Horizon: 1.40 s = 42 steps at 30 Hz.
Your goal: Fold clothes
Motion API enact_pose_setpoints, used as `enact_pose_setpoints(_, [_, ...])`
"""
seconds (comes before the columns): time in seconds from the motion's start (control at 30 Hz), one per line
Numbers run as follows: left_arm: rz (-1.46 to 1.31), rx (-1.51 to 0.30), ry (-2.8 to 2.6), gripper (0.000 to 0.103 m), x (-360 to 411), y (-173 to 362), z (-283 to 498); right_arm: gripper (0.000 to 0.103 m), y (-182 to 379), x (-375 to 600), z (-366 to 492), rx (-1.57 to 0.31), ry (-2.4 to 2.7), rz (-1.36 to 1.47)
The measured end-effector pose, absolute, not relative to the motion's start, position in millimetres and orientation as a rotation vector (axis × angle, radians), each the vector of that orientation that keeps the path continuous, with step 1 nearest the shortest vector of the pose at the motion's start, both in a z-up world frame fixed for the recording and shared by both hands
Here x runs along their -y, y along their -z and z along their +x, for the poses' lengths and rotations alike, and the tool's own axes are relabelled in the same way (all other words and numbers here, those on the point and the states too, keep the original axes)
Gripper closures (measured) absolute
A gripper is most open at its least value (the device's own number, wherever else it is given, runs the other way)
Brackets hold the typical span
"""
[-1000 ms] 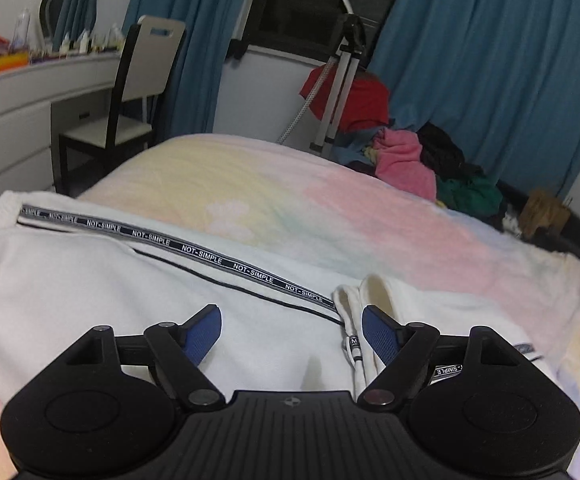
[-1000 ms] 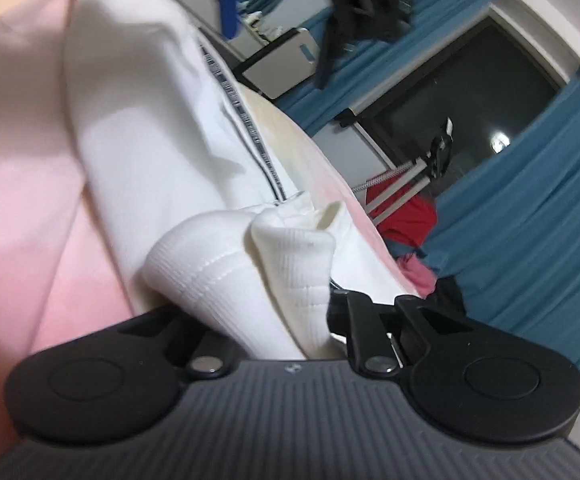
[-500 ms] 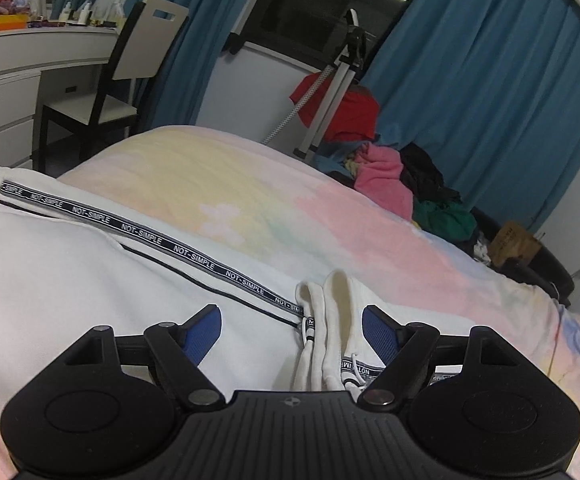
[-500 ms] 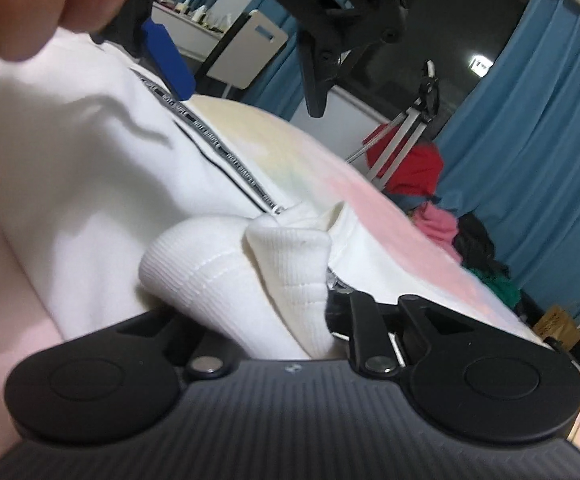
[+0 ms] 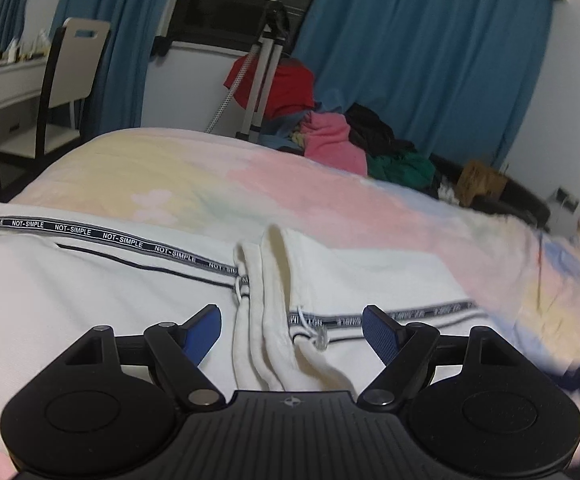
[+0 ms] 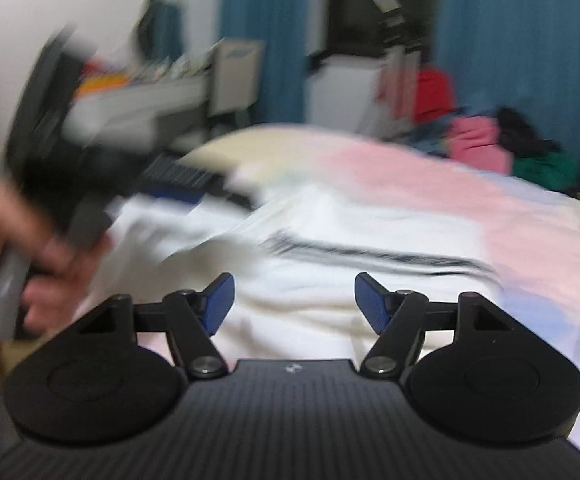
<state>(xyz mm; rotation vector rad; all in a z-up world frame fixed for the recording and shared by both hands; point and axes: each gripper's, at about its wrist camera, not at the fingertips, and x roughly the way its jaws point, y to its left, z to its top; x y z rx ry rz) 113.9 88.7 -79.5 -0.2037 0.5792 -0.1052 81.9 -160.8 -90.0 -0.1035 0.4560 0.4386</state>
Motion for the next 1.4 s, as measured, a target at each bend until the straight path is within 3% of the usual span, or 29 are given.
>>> enact_pose_setpoints(0.43, [-0.080,-0.715,0.007,0.022,-69.7,127.5,123.7,0.032,148.7,185.5,139.1,-0.587,-0.191,0.033])
enact_pose_setpoints(0.7, [-0.140,-0.731,-0.036,0.021,-69.1,93.4,90.1,0.032,151.4,186.8,147.1,-0.581,-0.196,0.039])
enact_pose_setpoints(0.83, [-0.316,-0.761,-0.098,0.012,-101.2,73.2,60.4,0.032,150.6,182.6,142.6,-0.578,-0.190,0.015])
enact_pose_setpoints(1.0, [-0.654,-0.817,-0.175,0.012,-164.8,79.5,36.5,0.033,148.6,184.7,141.3,-0.583,-0.189,0.032])
enact_pose_setpoints(1.2, [-1.137,-0.720,-0.343,0.012,-257.9,105.9,29.6,0.033,147.8,185.3,144.3,-0.582,-0.183,0.050])
enact_pose_setpoints(1.4, [-1.276,-0.675,-0.523,0.018,-326.7,120.7,42.7,0.033,144.9,183.0,146.2,-0.565,-0.173,0.043])
